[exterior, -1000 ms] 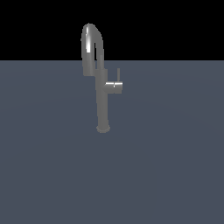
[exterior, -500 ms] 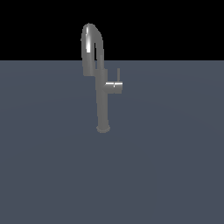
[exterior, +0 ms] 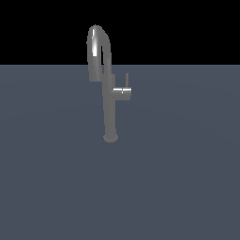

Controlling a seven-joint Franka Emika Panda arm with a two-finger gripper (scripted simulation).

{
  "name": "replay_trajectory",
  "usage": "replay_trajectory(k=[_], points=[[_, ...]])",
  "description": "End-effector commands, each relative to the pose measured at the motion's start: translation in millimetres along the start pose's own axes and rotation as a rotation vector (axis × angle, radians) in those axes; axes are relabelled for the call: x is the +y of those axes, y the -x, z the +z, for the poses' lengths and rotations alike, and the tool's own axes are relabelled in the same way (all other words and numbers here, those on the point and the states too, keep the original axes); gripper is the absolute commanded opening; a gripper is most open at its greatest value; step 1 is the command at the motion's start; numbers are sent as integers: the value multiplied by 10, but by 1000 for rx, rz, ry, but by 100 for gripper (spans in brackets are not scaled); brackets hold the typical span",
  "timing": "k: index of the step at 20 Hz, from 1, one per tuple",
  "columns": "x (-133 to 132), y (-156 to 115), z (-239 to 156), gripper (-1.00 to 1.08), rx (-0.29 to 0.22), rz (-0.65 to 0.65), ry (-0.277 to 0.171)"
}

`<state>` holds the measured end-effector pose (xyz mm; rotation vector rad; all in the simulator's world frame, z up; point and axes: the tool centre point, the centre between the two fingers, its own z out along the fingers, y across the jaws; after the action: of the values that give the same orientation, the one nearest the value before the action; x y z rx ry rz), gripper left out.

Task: Turn on the faucet by rotating a designated handle.

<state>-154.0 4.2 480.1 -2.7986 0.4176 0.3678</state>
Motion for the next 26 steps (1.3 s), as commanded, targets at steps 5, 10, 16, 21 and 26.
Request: replay_trajectory(k=[5,10,16,21,26], points=[[-61,-392,50,-100,-112,117,-112],[-81,-705,118,-100,-202,211,-203],[-73,-1094,243,-100,-317,331,-320],[-43,-1417,388,-100,-418,436,-423],[5,-1720,570,-100,-520,542,-527]])
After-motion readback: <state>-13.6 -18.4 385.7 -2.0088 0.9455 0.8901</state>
